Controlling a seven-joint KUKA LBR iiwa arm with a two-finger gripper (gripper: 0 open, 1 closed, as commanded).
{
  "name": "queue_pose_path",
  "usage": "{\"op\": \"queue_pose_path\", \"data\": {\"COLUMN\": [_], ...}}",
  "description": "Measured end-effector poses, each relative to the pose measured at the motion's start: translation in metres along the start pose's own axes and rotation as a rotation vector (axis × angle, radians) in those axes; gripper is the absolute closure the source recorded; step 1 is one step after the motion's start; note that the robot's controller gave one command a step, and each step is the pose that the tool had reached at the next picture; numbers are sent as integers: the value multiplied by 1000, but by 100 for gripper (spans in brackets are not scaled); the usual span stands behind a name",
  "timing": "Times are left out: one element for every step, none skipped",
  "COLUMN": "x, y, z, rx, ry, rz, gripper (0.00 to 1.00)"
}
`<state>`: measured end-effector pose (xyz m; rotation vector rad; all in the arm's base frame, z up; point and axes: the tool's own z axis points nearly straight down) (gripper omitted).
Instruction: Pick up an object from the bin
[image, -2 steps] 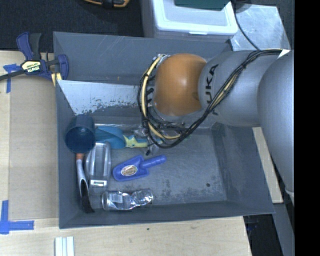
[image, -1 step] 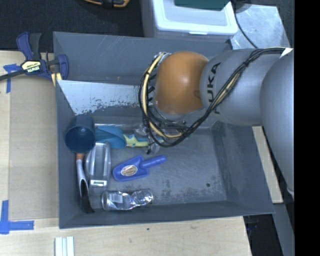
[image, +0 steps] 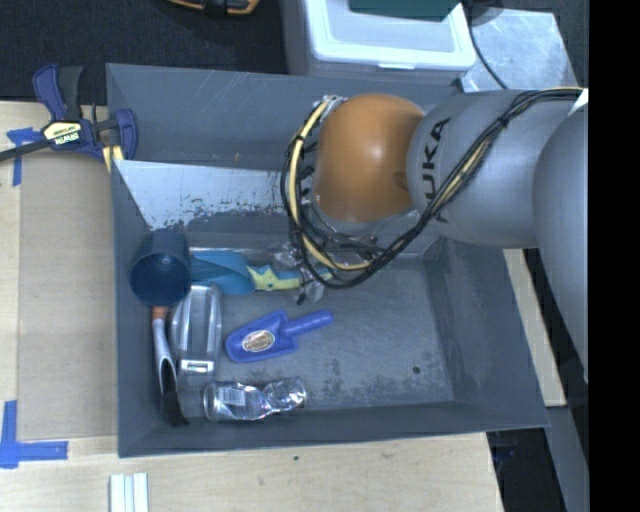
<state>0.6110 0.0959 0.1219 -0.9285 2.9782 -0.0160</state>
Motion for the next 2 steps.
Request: {"op": "queue_pose_path", "data": {"x": [-1,-1], "y": [-1,-1], "z": [-11,-18], "rx": [2,2], "ry": [-4,-4], "rz": [1,3], "gripper": [100,100]}}
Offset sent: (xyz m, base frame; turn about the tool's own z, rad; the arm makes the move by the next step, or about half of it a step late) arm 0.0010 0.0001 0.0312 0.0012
